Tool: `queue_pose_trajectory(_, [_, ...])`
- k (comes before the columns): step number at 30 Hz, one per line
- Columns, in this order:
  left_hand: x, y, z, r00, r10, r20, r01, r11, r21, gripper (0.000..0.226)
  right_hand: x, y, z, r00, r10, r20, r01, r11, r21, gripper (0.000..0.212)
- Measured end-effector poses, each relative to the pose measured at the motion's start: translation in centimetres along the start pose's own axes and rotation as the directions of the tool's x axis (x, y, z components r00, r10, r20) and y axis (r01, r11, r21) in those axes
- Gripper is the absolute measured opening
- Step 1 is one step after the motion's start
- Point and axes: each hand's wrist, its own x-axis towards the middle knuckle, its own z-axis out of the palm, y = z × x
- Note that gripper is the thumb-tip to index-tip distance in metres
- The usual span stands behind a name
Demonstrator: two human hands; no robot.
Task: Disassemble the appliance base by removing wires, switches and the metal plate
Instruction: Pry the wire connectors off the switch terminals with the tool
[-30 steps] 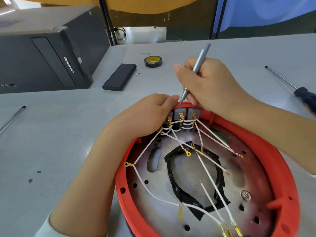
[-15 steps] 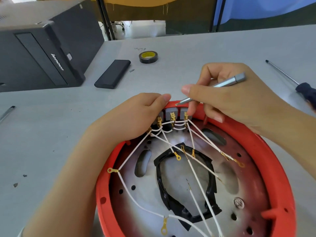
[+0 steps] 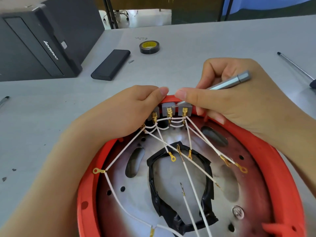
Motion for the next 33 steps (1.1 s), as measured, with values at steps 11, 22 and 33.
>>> queue_pose_trajectory(11, [0.0, 0.0, 0.1, 1.0, 0.006, -0.028, -0.007, 1.0, -0.019, 0.054, 0.0, 0.4, -0.2, 0.999, -0.025, 0.025, 0.027, 0.995, -0.098, 0.03])
queue_pose_trajectory(22, [0.1, 0.0, 0.2, 0.999, 0.015, -0.03, -0.014, 1.0, 0.008, 0.054, -0.4, 0.2, 0.2, 0.997, -0.079, 0.005, 0.078, 0.963, -0.259, 0.027])
queue_pose_trajectory(33, [0.3, 0.3, -0.1, 1.0, 0.015, 0.003, -0.015, 1.0, -0.013, 0.049, 1.2, 0.5, -0.4, 0.981, 0.03, 0.192, -0.023, 0.999, -0.039, 0.031])
